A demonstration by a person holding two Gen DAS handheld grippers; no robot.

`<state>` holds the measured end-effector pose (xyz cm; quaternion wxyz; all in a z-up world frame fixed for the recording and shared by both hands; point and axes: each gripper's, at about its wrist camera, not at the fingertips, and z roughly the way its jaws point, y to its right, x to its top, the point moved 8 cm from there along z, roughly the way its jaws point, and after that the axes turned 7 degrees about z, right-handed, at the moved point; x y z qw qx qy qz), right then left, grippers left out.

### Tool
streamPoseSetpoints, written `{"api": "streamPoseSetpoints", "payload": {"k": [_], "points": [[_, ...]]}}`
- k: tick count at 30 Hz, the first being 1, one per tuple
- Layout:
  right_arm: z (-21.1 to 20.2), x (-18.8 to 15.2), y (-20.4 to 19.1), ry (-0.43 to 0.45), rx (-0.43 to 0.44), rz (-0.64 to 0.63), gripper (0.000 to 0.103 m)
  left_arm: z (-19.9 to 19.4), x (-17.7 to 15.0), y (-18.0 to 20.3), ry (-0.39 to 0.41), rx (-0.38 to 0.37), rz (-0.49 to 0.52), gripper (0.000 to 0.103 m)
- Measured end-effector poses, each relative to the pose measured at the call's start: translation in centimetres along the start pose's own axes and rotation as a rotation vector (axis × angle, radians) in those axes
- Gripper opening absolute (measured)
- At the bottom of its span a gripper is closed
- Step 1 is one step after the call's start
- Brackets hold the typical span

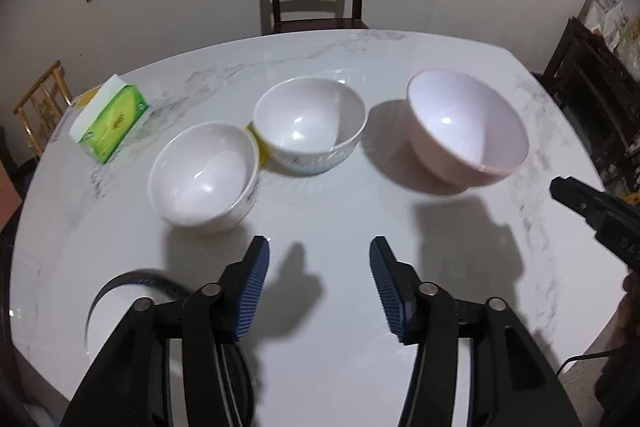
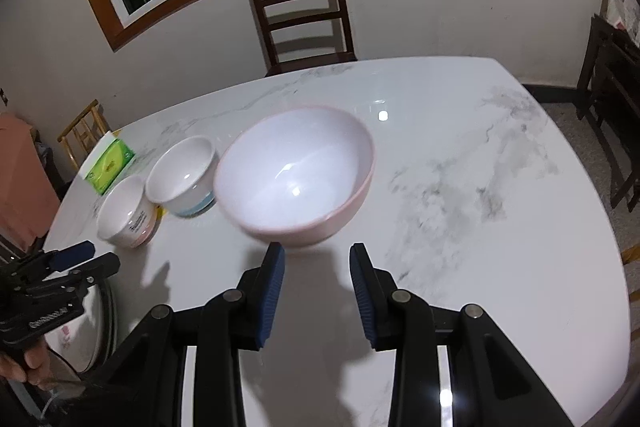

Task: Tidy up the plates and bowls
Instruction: 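Move the left gripper toward the large pink bowl, then grasp the rim of the large pink bowl with the left gripper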

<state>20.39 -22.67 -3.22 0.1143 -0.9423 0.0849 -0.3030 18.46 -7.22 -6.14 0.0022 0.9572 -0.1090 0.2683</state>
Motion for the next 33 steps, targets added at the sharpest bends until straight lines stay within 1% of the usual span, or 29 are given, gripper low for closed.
{"api": "streamPoseSetpoints", "payload": {"k": [2,4,7,11,16,21,28,31,33], "points": [[0.4,1.1,0.4,0.003,-0.005,0.003,0.035,0.1,1.2,0.4,0.006,-0.032,-0.017,0.052],[0.8,1.9,0.6,0.002,-0.01,0.005,0.037,0.4,2.3,0.8,0.005,-0.061,-0.038,0.052],[1.7,3.0,0.9,-0.002,-0.026,-0.001,0.038,1.0,3.8,1.1,0.001,-0.09,-0.071,0.052],[3.2,4.2,1.5,-0.023,-0.024,0.023,0.038,2.5,5.8,2.1,-0.024,-0.124,-0.101,0.052],[5.3,5.2,2.2,-0.059,-0.044,0.053,0.038,4.9,7.4,3.4,-0.07,-0.155,-0.131,0.051],[7.4,5.7,2.7,-0.096,-0.064,0.06,0.038,7.2,8.3,4.4,-0.109,-0.165,-0.147,0.051],[9.9,5.4,3.1,-0.144,-0.063,0.071,0.038,9.5,8.7,5.3,-0.146,-0.169,-0.15,0.05],[10.3,5.1,3.2,-0.153,-0.059,0.073,0.038,10.4,8.7,5.3,-0.167,-0.17,-0.16,0.047],[10.6,5.0,3.3,-0.158,-0.058,0.076,0.038,10.8,8.6,5.3,-0.173,-0.176,-0.168,0.042]]}}
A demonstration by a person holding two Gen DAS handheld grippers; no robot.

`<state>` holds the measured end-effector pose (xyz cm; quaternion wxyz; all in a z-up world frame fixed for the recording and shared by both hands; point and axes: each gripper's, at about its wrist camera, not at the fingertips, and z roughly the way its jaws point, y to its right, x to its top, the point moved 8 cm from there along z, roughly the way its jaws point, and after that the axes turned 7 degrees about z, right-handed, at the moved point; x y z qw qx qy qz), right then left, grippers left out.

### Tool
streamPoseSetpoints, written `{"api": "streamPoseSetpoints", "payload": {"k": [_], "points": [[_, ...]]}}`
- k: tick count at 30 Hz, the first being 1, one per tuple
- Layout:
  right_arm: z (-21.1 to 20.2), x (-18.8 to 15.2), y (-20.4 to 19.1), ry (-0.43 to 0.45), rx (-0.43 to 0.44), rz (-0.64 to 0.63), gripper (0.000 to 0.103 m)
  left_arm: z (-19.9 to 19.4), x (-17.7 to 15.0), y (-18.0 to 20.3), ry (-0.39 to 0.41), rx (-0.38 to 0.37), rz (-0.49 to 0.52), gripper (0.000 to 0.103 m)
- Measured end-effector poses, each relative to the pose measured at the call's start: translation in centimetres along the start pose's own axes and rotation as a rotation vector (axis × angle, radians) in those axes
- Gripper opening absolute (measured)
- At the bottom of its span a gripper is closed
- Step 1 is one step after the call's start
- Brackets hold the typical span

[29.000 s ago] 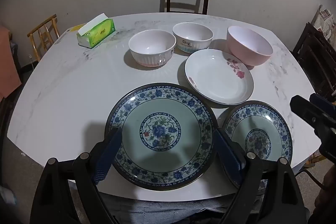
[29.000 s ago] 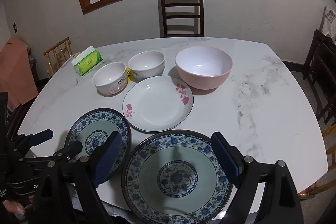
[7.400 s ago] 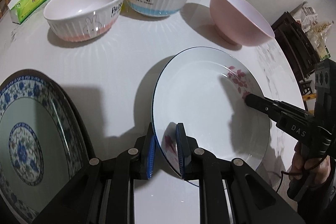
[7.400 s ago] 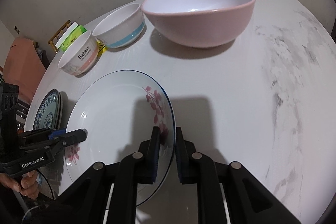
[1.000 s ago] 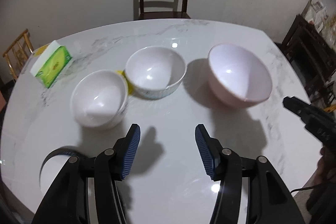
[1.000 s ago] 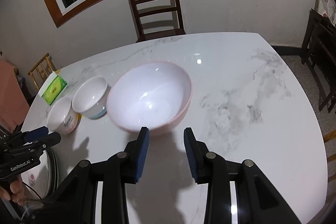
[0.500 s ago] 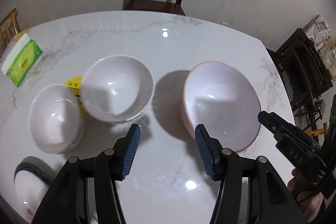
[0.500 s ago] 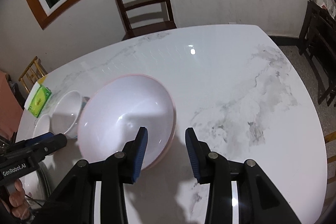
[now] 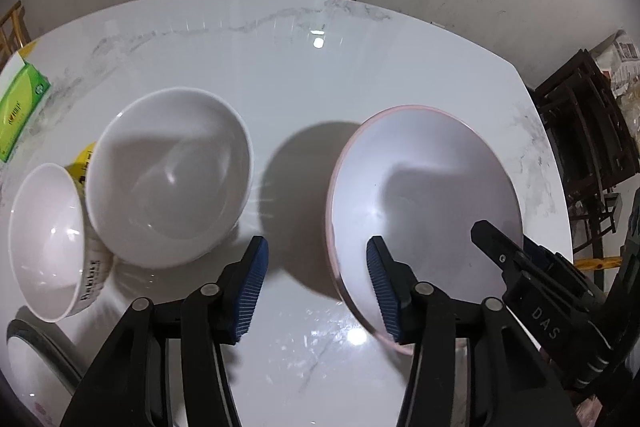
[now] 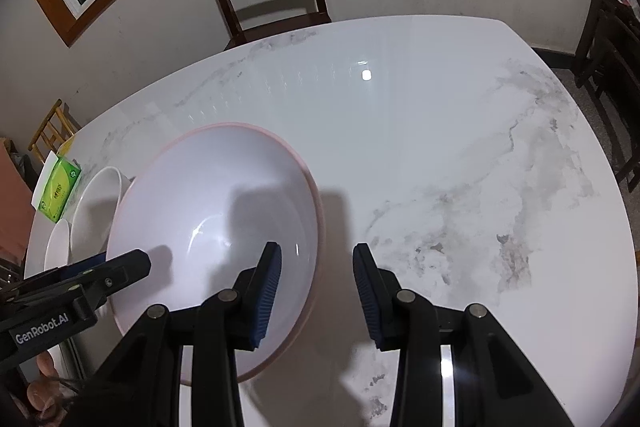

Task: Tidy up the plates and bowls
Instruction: 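Grasp the rim of the large pink bowl with the left gripper, then lift the pink bowl and carry it toward the plate stack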

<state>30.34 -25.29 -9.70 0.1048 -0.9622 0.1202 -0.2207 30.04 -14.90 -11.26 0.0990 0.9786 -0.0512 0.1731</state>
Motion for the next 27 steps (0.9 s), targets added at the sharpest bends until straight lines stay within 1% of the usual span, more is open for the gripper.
{"api": "streamPoseSetpoints", "payload": {"k": [3,4,5,6,7,8,10,15,21,27], "points": [[0.3,-0.1,0.0,-0.01,0.021,0.01,0.037,0.4,-0.2,0.0,-0.006,-0.015,0.001,0.03],[0.4,-0.2,0.0,-0.011,0.024,0.01,0.034,0.6,-0.3,0.0,-0.01,-0.02,0.003,0.024],[0.4,-0.2,0.0,-0.01,0.027,0.012,0.031,0.6,-0.4,0.1,-0.01,-0.041,0.002,0.021],[0.6,-0.3,-0.1,-0.015,0.036,0.009,0.024,0.6,-0.4,0.1,-0.008,-0.051,0.003,0.02],[0.7,-0.4,-0.2,-0.019,0.039,0.01,0.017,0.6,-0.4,0.2,-0.004,-0.058,0.005,0.016],[0.7,-0.6,-0.2,-0.024,0.041,0.015,0.017,0.5,-0.5,0.4,-0.001,-0.068,0.013,0.014],[0.6,-0.8,-0.3,-0.016,0.032,0.013,0.016,0.4,-0.6,0.4,-0.001,-0.051,0.025,0.014],[0.0,-1.7,-0.8,-0.026,0.032,0.016,0.016,-0.1,-1.4,0.4,-0.007,-0.055,0.023,0.014],[-2.5,-3.3,-1.8,-0.015,0.031,0.011,0.016,-2.1,-3.3,0.4,0.001,-0.05,0.038,0.014],[-5.0,-6.1,-3.4,-0.019,0.041,-0.01,0.016,-4.4,-5.6,-0.3,0.01,-0.048,0.042,0.014]]}}
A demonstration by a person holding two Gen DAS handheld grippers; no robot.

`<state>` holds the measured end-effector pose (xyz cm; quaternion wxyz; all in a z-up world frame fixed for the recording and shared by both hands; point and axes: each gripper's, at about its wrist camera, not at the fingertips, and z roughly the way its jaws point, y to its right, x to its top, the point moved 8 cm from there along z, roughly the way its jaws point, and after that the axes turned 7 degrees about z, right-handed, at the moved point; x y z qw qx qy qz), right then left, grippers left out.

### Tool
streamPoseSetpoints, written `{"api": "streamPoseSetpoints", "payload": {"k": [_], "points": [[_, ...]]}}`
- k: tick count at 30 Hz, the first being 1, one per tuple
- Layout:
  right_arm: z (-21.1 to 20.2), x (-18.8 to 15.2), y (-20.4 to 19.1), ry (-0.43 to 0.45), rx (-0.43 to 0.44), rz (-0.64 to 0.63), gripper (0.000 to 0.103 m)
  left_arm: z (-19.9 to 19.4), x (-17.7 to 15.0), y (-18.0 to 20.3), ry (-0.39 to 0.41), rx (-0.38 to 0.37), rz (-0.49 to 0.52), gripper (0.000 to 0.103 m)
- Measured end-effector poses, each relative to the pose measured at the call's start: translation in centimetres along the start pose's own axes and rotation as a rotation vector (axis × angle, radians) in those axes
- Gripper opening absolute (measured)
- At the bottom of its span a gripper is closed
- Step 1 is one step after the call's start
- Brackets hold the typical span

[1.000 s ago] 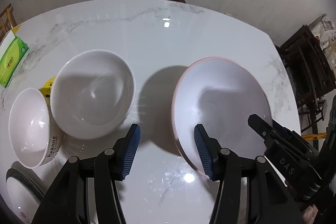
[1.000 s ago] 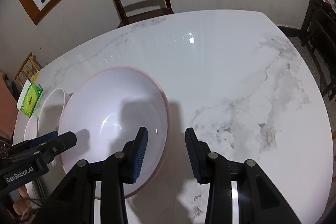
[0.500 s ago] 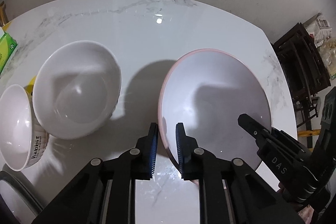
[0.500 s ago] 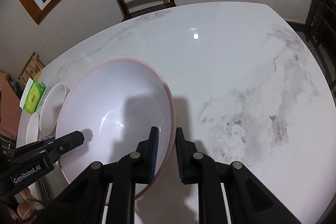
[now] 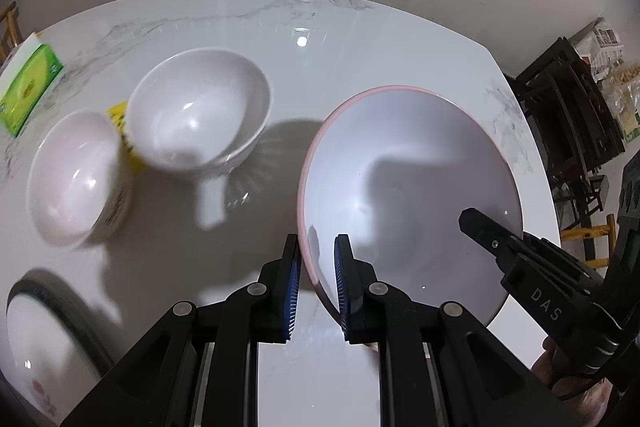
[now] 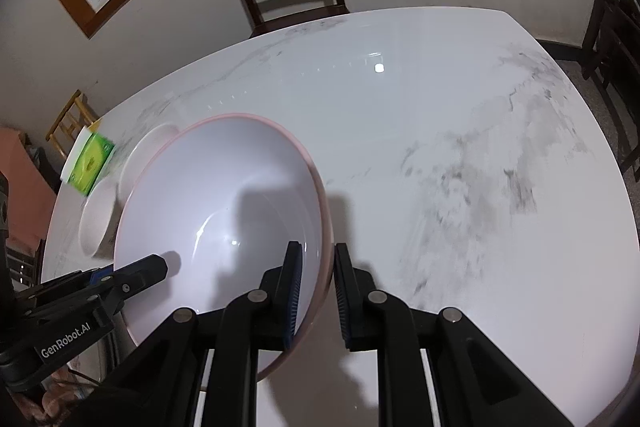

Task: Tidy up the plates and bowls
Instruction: 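Lift the pink bowl and carry it toward the plate stack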

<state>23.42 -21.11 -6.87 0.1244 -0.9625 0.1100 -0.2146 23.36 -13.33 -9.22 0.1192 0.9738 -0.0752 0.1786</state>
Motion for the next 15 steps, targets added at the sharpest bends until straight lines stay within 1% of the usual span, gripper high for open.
{"api": "streamPoseSetpoints", "payload": {"k": [7,11,15], "points": [[-2.0,-4.1,-2.6,-0.022,0.021,-0.031,0.017,-2.6,-3.6,-1.3,0.002,0.004,-0.011,0.014],[-2.8,-6.2,-4.0,-0.031,0.028,-0.048,0.017,-4.3,-5.8,-2.6,0.006,0.025,-0.015,0.014],[-3.2,-8.4,-5.0,-0.047,0.042,-0.052,0.017,-5.3,-7.7,-3.9,0.004,0.019,-0.041,0.014]]}}
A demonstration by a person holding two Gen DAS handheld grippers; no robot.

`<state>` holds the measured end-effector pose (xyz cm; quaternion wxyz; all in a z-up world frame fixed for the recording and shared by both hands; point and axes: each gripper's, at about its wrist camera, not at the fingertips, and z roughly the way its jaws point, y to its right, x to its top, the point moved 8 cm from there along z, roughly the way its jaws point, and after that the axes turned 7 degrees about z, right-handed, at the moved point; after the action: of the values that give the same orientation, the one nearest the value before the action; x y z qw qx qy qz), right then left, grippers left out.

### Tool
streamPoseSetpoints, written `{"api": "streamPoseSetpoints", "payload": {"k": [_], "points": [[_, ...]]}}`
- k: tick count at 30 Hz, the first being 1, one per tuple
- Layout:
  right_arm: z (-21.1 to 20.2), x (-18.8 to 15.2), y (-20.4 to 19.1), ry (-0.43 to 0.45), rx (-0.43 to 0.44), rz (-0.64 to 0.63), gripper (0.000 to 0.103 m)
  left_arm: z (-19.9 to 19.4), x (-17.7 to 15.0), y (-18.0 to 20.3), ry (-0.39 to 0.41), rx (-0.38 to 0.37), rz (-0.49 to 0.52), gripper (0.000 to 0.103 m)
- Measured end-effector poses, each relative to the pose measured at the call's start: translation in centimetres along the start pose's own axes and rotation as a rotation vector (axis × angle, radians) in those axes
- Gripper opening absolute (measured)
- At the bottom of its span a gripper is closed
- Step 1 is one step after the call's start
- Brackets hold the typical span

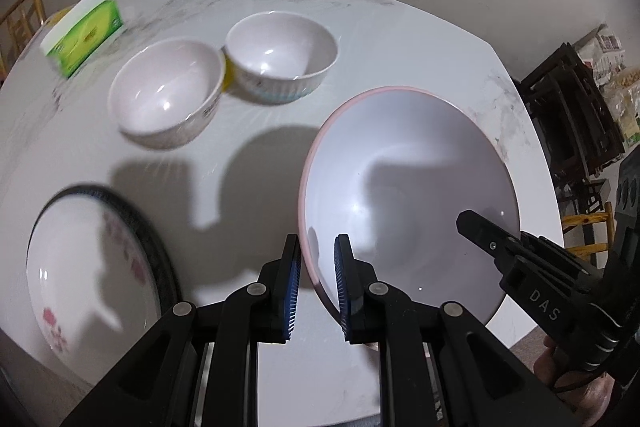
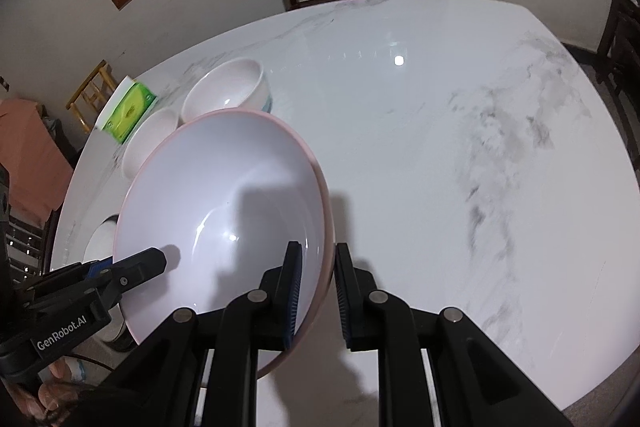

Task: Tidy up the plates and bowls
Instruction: 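Lift the pink bowl and carry it toward the plate stack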

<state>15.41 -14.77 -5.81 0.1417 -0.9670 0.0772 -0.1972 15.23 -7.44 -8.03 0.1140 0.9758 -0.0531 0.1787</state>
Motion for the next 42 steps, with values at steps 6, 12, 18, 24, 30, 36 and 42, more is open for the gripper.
{"api": "streamPoseSetpoints", "payload": {"k": [6,12,18,24,30,36,42], "points": [[0.0,-2.3,-1.2,-0.02,0.006,-0.013,0.018,-0.6,-2.5,-1.2,-0.01,0.002,-0.026,0.014],[0.2,-4.0,-1.7,-0.031,0.009,-0.017,0.018,-1.0,-4.2,-1.9,0.003,0.015,-0.033,0.014],[0.7,-5.5,-2.3,-0.05,0.012,-0.023,0.019,-0.9,-5.8,-3.0,-0.005,0.019,-0.054,0.013],[0.9,-6.4,-3.1,-0.06,0.008,-0.039,0.02,-0.8,-6.8,-3.8,-0.013,0.027,-0.064,0.013],[1.3,-6.8,-3.5,-0.069,0.006,-0.043,0.021,-0.6,-7.4,-4.0,-0.017,0.036,-0.068,0.013],[1.6,-7.1,-3.3,-0.078,0.006,-0.04,0.021,-0.2,-7.7,-4.2,-0.02,0.037,-0.074,0.013],[2.1,-7.2,-3.2,-0.089,0.009,-0.038,0.021,0.2,-7.9,-4.3,-0.026,0.043,-0.077,0.013]]}}
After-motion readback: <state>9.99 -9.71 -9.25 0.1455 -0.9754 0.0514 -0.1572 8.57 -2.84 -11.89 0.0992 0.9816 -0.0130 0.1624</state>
